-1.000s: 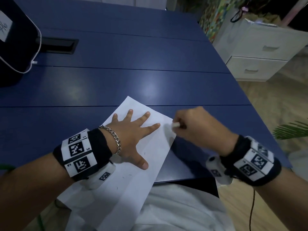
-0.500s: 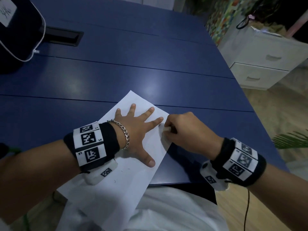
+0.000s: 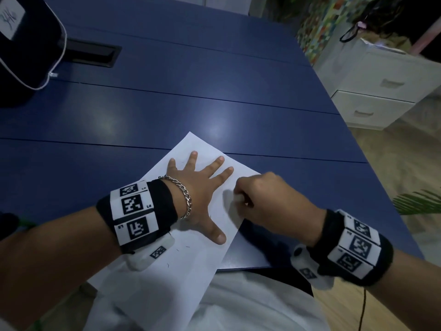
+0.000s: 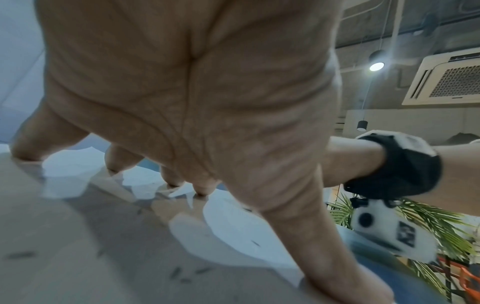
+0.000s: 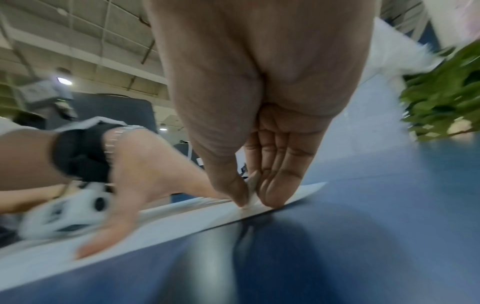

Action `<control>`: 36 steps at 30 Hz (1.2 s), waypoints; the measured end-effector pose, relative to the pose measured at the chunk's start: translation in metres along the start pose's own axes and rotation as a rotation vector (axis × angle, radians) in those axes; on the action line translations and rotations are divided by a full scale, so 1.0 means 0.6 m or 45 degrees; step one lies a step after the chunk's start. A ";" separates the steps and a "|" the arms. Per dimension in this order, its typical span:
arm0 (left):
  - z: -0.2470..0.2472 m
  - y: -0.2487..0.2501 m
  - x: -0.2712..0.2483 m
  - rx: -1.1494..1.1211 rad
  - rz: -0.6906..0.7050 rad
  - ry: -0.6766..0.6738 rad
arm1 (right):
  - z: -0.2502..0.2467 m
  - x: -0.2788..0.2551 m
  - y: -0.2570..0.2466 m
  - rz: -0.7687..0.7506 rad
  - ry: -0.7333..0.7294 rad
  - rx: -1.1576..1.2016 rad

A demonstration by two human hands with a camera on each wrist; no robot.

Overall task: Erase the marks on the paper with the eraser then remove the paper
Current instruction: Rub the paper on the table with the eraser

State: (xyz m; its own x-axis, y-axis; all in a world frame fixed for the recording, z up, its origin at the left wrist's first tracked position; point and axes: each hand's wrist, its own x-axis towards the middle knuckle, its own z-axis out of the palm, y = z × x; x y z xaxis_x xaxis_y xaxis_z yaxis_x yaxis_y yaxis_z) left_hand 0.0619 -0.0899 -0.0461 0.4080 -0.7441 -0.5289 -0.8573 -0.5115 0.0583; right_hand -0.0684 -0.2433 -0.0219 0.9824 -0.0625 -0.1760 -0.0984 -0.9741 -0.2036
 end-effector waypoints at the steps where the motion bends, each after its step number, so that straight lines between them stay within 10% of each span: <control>1: 0.000 0.000 0.000 0.003 0.000 -0.004 | -0.005 0.004 0.010 0.031 0.009 0.018; 10: -0.012 -0.031 0.007 0.119 0.264 0.051 | -0.031 0.003 0.084 0.028 0.078 0.297; 29: 0.004 -0.057 -0.101 0.111 -0.068 0.022 | 0.004 -0.104 0.044 0.196 0.028 0.296; 36: -0.007 0.016 -0.056 -0.103 0.251 0.164 | -0.029 -0.101 0.091 0.192 0.164 0.336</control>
State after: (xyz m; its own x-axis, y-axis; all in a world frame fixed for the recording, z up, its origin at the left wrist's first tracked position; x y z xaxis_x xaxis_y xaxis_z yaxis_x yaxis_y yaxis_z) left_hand 0.0415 -0.0715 -0.0239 0.2766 -0.8789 -0.3887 -0.8985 -0.3800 0.2199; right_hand -0.1304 -0.2965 -0.0054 0.9639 -0.2455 -0.1031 -0.2657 -0.8628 -0.4301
